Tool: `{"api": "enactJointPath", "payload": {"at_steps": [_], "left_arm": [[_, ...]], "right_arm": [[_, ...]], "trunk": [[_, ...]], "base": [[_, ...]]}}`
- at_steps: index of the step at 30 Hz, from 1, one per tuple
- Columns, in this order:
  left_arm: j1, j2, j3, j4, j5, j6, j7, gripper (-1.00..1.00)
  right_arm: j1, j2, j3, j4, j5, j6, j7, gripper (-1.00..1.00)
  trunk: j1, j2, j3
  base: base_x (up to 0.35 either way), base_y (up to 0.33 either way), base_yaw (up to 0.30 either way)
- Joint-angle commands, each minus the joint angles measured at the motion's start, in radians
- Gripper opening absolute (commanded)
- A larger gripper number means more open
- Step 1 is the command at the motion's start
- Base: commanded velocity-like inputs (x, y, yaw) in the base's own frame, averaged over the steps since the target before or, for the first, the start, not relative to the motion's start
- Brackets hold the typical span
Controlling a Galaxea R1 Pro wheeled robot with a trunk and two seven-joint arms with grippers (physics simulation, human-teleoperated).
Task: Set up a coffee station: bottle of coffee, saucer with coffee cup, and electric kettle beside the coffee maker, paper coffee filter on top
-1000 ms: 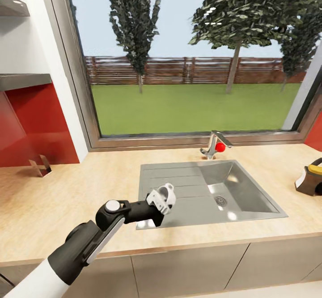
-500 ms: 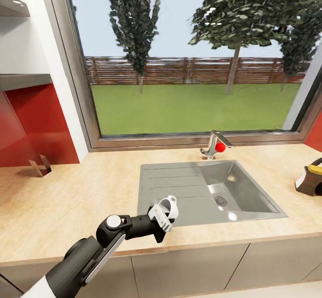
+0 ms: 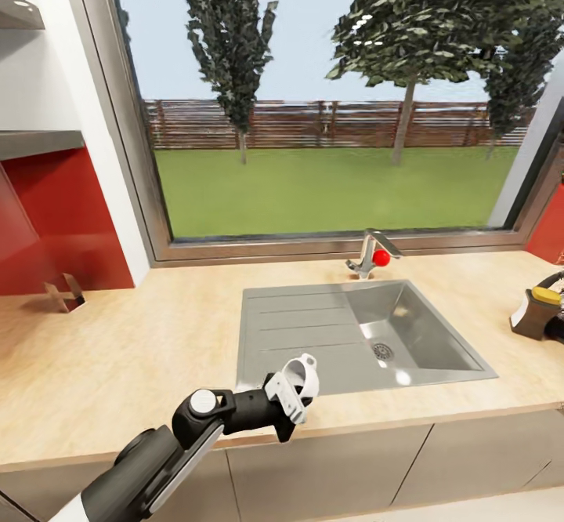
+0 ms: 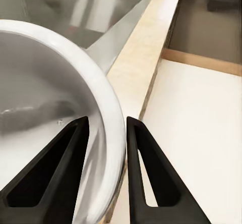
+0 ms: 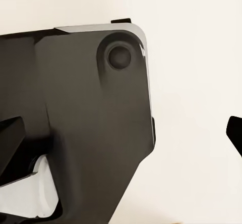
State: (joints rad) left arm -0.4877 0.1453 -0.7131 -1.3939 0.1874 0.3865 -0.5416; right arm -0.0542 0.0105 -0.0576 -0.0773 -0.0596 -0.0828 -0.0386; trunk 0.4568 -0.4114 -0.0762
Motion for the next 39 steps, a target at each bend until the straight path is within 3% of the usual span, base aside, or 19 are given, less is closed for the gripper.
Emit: {"api": "enactJointPath", "payload": {"at_steps": [1, 32, 39], "left_arm": [[0.004, 0.002, -0.002, -0.001, 0.011, -0.001, 0.002, -1.00], [0.015, 0.010, 0.001, 0.003, 0.007, -0.018, 0.008, -1.00], [0.015, 0.010, 0.001, 0.004, 0.007, -0.017, 0.008, -1.00]], "right_arm": [[-0.001, 0.000, -0.005, 0.001, -0.006, -0.005, 0.000, 1.00], [-0.001, 0.000, -0.007, 0.001, -0.006, -0.005, -0.001, 1.00], [-0.001, 0.000, -0.007, 0.001, -0.006, -0.005, -0.001, 1.00]], "trunk": [[0.001, -0.002, -0.001], [0.001, -0.002, 0.021], [0.001, -0.002, 0.025]], "base": [[0.000, 0.000, -0.205], [0.000, -0.001, -0.246], [0.073, -0.189, -0.264]]}}
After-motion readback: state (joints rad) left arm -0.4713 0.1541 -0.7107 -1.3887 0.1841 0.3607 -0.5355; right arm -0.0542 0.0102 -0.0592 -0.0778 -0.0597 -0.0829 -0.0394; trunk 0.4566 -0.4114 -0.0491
